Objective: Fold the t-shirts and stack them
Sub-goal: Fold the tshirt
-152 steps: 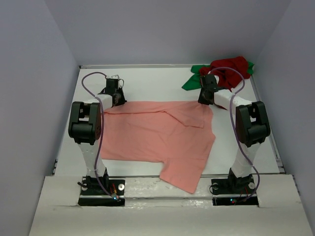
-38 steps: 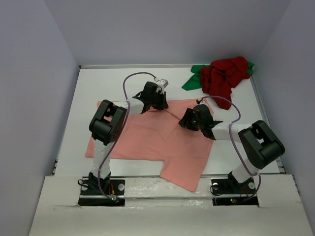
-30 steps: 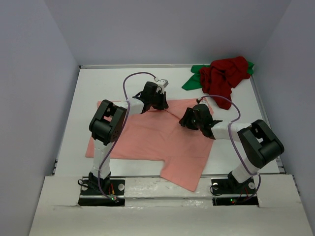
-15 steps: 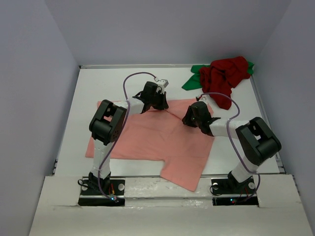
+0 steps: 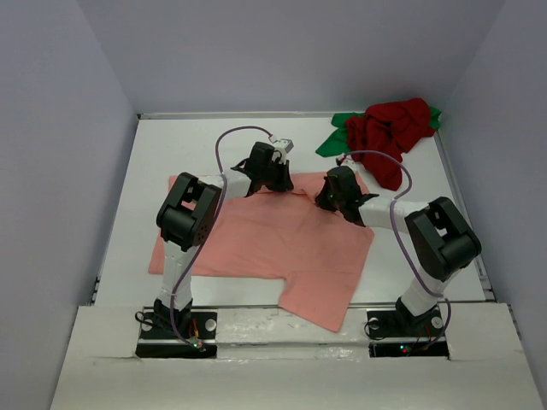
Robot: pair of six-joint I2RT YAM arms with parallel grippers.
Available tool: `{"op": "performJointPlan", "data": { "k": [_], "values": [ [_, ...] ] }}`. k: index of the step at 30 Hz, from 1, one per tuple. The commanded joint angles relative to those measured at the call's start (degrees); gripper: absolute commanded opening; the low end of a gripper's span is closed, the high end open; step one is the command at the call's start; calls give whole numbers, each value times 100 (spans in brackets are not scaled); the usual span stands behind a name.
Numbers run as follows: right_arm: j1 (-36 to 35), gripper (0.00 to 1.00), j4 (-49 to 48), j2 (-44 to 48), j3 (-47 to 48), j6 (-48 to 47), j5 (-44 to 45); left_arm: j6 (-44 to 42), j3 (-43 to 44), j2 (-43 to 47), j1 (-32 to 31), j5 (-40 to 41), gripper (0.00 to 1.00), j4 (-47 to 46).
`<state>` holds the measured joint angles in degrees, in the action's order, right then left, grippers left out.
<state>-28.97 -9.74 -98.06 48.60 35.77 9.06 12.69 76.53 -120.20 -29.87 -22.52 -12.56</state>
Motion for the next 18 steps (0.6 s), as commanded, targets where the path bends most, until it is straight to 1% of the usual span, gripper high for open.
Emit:
{"op": "performJointPlan", "data": {
  "k": [1,9,14,18],
  "values": [
    [-38,0,77,41,510,-70,192,6,248,14,-2,-182,0,-10],
    [-38,0,577,51,1081,-158,377,6,257,-3,-2,-191,0,16],
    [-38,0,692,-362,1599,-289,614,-3,257,6,-2,-200,0,25],
    [14,0,684,-871,2065,-413,764,-3,257,6,-10,-209,0,34]
  ]
}}
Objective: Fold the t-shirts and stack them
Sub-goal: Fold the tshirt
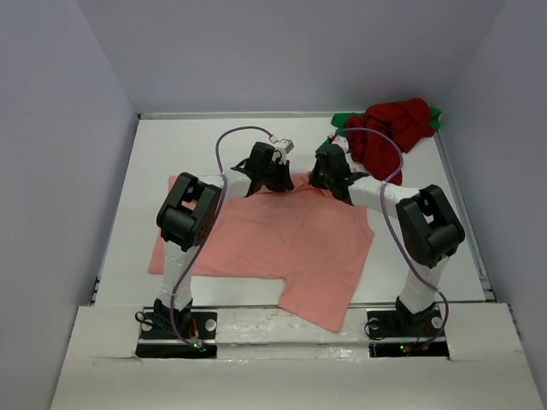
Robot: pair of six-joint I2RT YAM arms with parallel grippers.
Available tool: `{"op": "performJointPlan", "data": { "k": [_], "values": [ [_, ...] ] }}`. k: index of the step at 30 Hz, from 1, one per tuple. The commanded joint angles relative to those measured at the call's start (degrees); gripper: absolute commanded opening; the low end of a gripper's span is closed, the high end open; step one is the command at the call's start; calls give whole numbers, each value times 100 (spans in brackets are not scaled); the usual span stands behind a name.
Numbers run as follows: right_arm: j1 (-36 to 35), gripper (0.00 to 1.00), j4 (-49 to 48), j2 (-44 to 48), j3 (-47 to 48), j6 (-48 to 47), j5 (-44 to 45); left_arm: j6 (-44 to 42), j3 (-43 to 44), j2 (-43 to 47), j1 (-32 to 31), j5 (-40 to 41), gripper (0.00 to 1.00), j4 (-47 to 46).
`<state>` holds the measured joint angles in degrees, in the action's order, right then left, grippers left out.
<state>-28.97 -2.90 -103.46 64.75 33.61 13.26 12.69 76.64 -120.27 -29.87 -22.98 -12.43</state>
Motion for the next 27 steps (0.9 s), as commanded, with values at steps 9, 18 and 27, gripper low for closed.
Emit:
{"op": "performJointPlan", "data": {
  "k": [9,18,27],
  "values": [
    [129,39,114,-1009,1250,-381,449,-12,246,21,-19,-189,0,38],
    [190,58,-44,-931,1268,-768,722,-12,281,-23,-45,-207,0,65],
    [331,56,26,-605,996,-452,-16,-38,307,-14,-54,-180,0,100]
  ]
}}
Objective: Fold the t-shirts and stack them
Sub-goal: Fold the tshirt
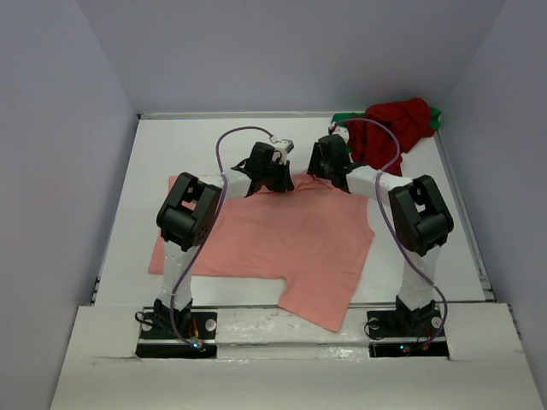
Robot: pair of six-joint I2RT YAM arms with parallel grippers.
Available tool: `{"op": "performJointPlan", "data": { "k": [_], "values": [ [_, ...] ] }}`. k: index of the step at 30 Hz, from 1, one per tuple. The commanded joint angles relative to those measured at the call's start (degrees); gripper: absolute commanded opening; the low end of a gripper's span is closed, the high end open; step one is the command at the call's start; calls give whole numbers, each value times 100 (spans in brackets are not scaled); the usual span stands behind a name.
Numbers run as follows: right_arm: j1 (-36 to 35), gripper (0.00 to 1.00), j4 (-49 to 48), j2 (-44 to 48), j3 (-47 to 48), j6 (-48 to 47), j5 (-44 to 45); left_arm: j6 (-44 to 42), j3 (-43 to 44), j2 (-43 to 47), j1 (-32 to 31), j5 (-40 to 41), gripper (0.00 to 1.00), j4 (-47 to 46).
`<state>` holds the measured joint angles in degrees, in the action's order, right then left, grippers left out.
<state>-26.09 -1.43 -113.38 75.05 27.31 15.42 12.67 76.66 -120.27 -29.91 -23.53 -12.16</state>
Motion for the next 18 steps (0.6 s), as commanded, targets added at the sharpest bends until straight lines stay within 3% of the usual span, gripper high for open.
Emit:
{"op": "performJointPlan", "data": {
  "k": [1,11,18],
  "values": [
    [42,56,-112,396,-60,213,-276,-36,297,-23,-50,-126,0,74],
    [42,49,-24,343,-183,608,-1067,-45,314,-49,-41,-126,0,100],
    [42,48,-15,194,-192,670,-1111,-45,323,-58,-41,-117,0,118]
  ]
}}
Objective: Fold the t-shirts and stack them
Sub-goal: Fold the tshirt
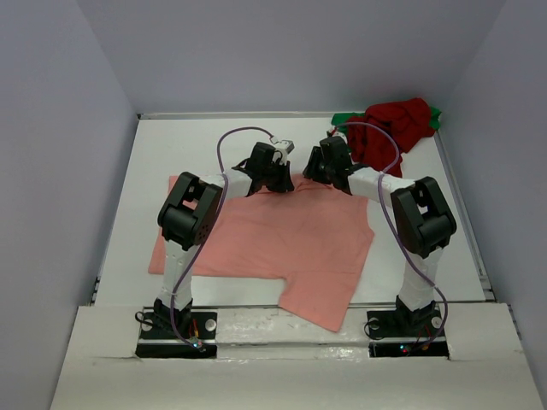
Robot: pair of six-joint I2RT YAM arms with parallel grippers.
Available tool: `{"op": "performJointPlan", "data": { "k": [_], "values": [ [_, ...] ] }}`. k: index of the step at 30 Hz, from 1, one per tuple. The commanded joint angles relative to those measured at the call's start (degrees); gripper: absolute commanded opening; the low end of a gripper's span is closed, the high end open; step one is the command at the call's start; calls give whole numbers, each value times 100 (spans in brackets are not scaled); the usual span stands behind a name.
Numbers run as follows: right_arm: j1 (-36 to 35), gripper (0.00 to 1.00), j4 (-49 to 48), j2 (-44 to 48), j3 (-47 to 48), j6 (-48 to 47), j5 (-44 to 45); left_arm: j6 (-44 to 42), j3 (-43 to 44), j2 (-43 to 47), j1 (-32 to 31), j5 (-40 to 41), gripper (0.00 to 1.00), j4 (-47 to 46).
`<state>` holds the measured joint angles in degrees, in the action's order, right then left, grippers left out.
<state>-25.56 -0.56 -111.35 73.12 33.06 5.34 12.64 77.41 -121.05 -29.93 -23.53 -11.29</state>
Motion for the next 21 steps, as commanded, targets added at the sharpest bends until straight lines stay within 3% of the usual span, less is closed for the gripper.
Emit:
{"op": "performJointPlan", "data": {
  "k": [1,16,20,21],
  "values": [
    [-10,48,-102,-62,18,96,-112,-51,257,12,-48,-108,0,30],
    [-10,45,-111,-414,123,25,37,10,-182,486,31,454,0,-260],
    [-10,38,-111,-458,167,8,37,63,-217,504,110,604,0,-242],
    [-10,29,-111,-458,185,8,28,89,-217,478,137,682,0,-199]
  ]
}}
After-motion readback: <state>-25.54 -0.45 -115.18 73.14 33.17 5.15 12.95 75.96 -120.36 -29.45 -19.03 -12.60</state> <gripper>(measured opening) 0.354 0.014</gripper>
